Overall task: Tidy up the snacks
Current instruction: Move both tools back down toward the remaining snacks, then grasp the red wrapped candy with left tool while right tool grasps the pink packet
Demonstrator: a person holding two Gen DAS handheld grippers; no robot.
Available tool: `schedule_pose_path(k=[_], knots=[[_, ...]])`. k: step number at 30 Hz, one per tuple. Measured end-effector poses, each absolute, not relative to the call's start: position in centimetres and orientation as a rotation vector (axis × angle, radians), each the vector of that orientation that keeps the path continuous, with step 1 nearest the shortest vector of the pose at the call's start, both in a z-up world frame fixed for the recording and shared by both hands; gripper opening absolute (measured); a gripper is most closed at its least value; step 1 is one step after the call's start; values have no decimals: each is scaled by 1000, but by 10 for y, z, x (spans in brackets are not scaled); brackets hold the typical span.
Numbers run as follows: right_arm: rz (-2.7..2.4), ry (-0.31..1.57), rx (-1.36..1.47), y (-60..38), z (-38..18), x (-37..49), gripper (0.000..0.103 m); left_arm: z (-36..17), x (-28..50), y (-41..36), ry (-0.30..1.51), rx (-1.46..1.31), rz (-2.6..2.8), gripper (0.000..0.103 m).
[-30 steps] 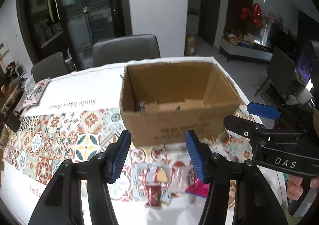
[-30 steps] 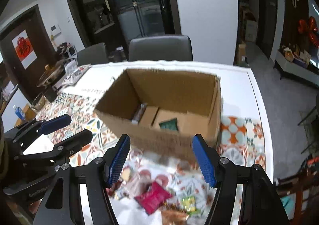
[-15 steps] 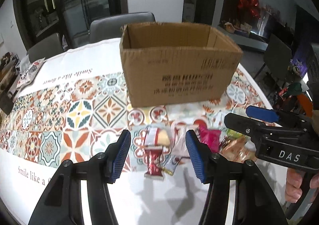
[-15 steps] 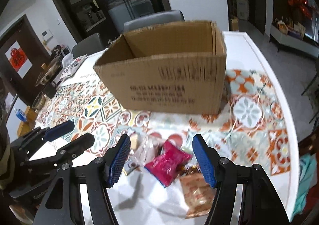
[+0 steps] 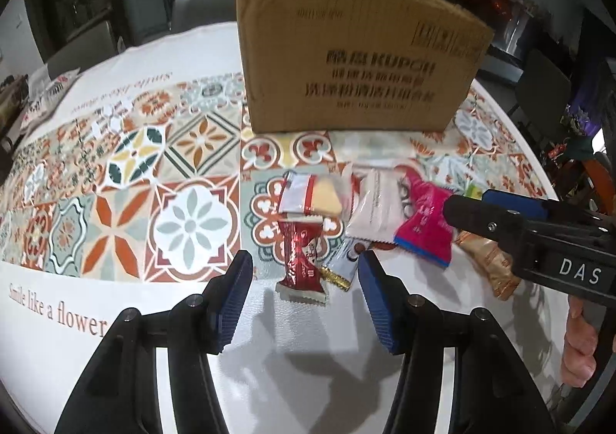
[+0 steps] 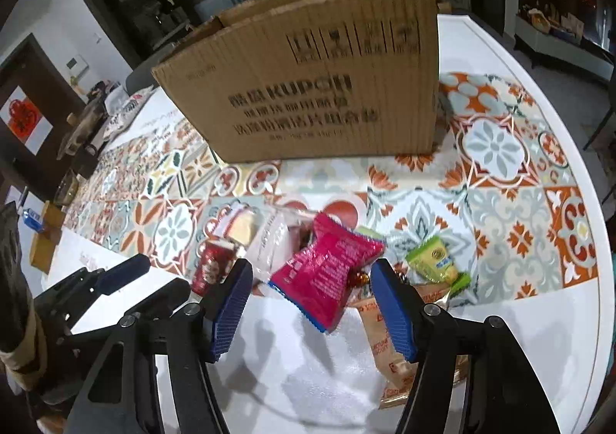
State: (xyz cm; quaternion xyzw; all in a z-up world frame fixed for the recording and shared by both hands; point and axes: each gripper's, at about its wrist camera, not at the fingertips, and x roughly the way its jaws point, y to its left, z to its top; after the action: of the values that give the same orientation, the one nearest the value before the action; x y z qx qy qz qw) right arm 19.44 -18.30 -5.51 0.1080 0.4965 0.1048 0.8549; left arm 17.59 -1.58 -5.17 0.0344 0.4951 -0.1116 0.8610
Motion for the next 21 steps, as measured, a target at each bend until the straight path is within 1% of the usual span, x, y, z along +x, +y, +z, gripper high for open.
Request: schedule_pose_path(k=[5,9,12,15,17,21], knots=[[208,1075,231,-183,-68,200,59,-66,184,-15,1065,62,-242,56],[203,1090,234,-182,-74,206,59,-74,191,-15,1087,54,-245,54],[203,1100,239,-181,-77,211,54,-78,196,-14,1092,37,-245,54],[203,1113,243,-179,-81,216,54,-82,203,-15,1100,28,-246,49],[201,1118,253,-180,-84,218,53,-84,206,-15,1105,25,-243,49],[197,1124,260,-179,-87,223,50,-88,211,-14,1118,11,-246,41]])
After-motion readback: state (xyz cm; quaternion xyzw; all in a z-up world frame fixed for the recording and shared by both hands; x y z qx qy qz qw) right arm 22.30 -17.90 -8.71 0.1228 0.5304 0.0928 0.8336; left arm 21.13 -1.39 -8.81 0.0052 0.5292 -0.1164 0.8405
